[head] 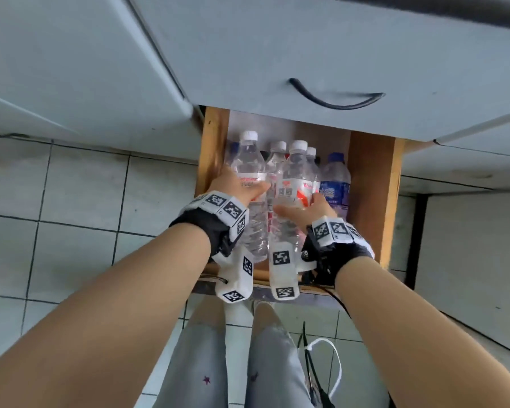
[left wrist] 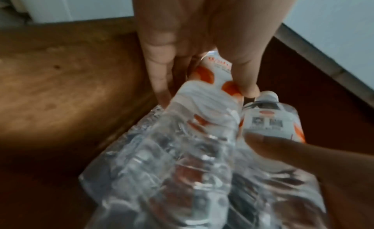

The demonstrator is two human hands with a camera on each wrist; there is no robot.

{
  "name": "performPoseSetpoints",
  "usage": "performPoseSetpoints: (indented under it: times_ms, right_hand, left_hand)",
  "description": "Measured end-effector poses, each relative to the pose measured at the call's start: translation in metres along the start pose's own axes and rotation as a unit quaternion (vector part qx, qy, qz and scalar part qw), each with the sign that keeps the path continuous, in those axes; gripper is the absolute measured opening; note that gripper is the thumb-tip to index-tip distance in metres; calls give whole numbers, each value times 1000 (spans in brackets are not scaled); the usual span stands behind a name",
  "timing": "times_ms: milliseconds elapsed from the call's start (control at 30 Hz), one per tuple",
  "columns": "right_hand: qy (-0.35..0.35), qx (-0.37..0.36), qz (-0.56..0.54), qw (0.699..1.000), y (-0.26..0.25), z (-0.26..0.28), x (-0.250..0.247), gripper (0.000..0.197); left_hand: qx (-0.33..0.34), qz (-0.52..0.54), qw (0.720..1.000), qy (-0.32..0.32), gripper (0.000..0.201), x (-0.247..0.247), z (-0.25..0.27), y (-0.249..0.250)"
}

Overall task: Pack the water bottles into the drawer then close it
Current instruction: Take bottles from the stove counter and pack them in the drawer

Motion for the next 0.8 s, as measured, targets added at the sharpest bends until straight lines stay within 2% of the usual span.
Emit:
performPoseSetpoints:
  times_ms: [133,233,333,400,467,567,633,733,800]
  right_hand:
    - [32,8,35,999,0,-4,4,102]
    - [23,15,29,999,1,-4,5,101]
    - [22,13,-7,1000,1,-2,2,96]
    - [53,-3,-40,998,-2,4,-9,85]
    - [65,-30,-88,994,-11,21,-21,70]
    - [16,-72,-167,983,-33,61,-41,50]
    - [7,-127,-156,979,-51,96,-61,35]
    - [45,-238,-98,965,-85,154,-103,6]
    - [44,-295,-75,951,-107,190,-131,12]
  left_hand:
    - [41,-65,997,25,74,1,-10,3]
    - [62,-88,994,10,65,3,-11,5]
    - [74,-83,994,6,47,-1,-1,8]
    - [100,-61,993,19,33,-9,14,18]
    - [122,-26,992,17,27,-19,38,30]
    - [149,83,985,-20,35,-36,87,53]
    - [204,147,968,-24,27,-52,126,74]
    - [295,224,929,-14,18,-82,181,111]
    - [346,245,906,-13,20,-103,210,144]
Point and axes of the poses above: each hand's wrist, its own z-axis away from the middle knuckle, its own x-axis out of the palm, y = z × x, the point moved 6 cm from there along -z, towards the middle knuckle, and after that the axes turned 2 degrees about -z, right-handed, at the moved point
